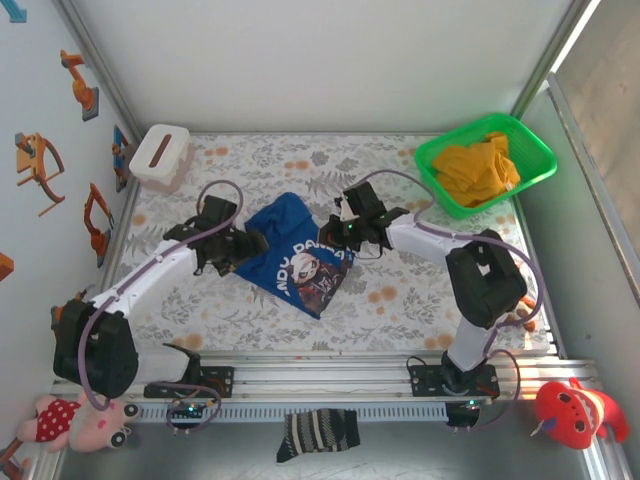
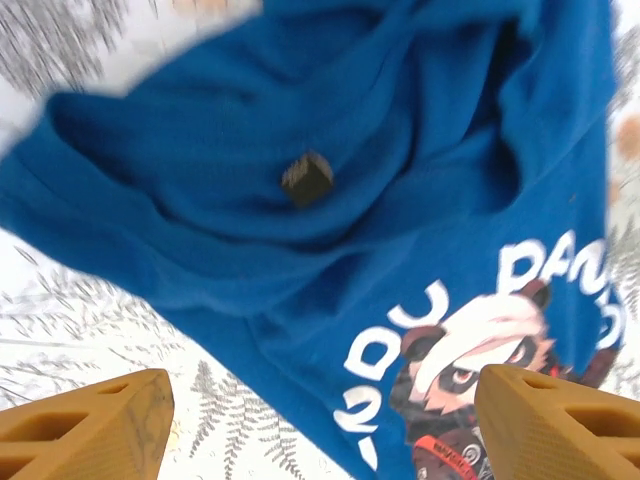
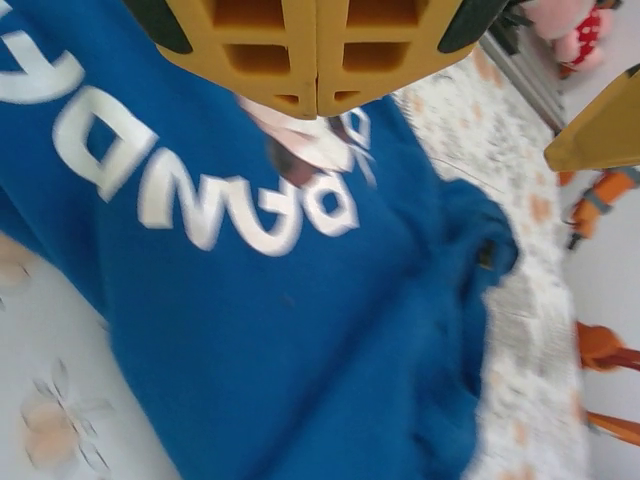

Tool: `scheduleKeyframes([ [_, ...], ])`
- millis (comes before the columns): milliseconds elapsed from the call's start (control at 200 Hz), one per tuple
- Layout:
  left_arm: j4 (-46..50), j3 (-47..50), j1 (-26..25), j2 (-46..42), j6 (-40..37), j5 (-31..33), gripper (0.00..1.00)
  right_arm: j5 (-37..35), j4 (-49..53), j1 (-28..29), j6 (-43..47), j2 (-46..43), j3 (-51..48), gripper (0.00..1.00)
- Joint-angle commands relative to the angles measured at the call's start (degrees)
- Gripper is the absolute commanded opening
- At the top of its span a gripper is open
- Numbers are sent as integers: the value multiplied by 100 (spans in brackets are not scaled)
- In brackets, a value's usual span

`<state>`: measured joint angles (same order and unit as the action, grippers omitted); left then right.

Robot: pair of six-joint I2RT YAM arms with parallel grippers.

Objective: Fold the inside-out t-shirt

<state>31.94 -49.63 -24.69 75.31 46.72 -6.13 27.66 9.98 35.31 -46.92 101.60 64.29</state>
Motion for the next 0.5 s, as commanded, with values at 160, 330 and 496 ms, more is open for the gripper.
scheduleKeyframes([
  [160, -703, -144, -27, 1152, 221, 169, 78, -668, -234, 202, -606, 400, -408, 0],
  [330, -671, -1154, 72, 2441, -373, -41, 78, -1059, -627, 270, -1624, 146, -1233, 0],
  [496, -510, -2307, 85, 3467, -980, -280, 78, -1568, -1022, 886, -2734, -176, -1854, 0],
])
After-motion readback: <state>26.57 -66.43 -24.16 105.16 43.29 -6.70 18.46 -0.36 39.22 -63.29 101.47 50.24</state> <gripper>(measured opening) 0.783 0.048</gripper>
